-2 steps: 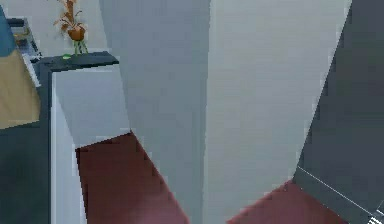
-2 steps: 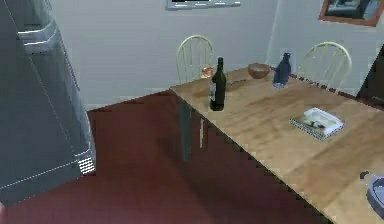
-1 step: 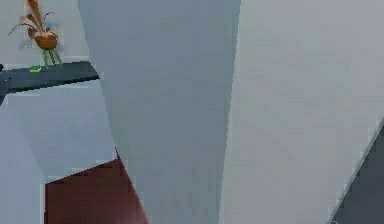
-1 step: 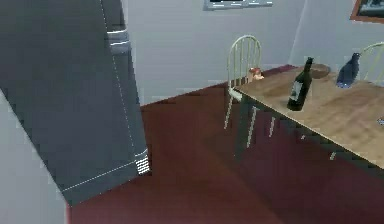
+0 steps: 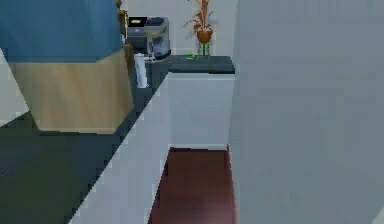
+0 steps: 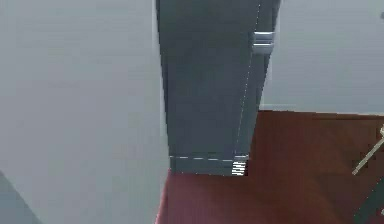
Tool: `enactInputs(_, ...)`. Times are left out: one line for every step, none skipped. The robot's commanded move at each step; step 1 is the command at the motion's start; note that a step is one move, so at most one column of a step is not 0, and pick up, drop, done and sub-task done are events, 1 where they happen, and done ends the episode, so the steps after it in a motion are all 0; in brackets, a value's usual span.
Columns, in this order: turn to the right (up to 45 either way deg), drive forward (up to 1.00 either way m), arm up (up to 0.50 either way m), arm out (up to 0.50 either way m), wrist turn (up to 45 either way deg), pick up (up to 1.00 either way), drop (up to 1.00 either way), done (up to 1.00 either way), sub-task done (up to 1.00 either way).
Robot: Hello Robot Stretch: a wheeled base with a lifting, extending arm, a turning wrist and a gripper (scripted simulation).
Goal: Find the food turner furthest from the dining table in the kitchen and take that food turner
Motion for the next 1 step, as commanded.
enactInputs(0.0,1.00,0.00,0.00,0.0,0.00,0.00,0.00,0.00)
